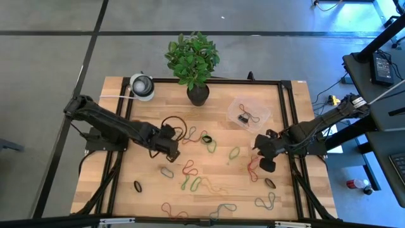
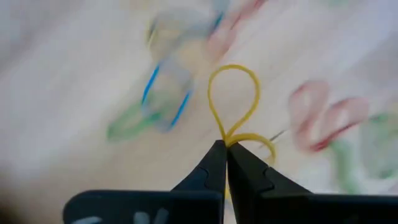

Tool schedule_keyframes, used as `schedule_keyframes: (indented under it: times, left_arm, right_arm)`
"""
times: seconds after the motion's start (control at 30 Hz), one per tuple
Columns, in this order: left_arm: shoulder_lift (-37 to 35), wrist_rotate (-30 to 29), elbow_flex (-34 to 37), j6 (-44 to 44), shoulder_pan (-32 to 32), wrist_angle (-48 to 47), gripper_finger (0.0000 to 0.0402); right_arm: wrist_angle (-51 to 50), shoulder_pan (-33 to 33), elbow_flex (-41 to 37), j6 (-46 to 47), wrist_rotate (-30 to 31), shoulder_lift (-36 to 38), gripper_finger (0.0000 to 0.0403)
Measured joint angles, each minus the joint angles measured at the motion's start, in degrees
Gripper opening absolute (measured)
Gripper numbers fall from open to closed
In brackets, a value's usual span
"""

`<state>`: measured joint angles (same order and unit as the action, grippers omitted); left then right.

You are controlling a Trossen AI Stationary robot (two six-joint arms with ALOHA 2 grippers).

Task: Pick and place rubber bands into bin
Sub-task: Put the yellow rubber band into the bin

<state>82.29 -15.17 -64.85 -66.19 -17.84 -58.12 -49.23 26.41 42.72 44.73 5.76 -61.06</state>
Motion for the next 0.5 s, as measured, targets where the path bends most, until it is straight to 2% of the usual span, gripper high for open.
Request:
schedule_keyframes:
  times: [0.13, 0.2, 0.37, 0.5]
  left_arm:
    - [0.47, -8.42, -8.81, 13.06, 0.44, 1.21, 0.0002]
    - [1.50, -10.82, -13.15, 19.61, 1.51, 2.43, 0.0002]
    - [5.73, -11.60, -23.90, 34.55, 8.01, 5.01, 0.0002]
    - [11.46, -6.89, -32.13, 48.64, 14.23, 10.00, 0.0002]
  right_arm:
    - [0.04, 2.43, 0.00, 0.29, 0.13, 0.00, 0.0000]
    - [0.06, 3.11, 0.00, 1.32, 0.16, 0.00, 0.0000]
    - [0.07, 3.65, 0.00, 3.43, 2.35, 0.04, 0.0000]
    - [0.09, 3.63, 0.00, 8.06, 3.25, 0.02, 0.0000]
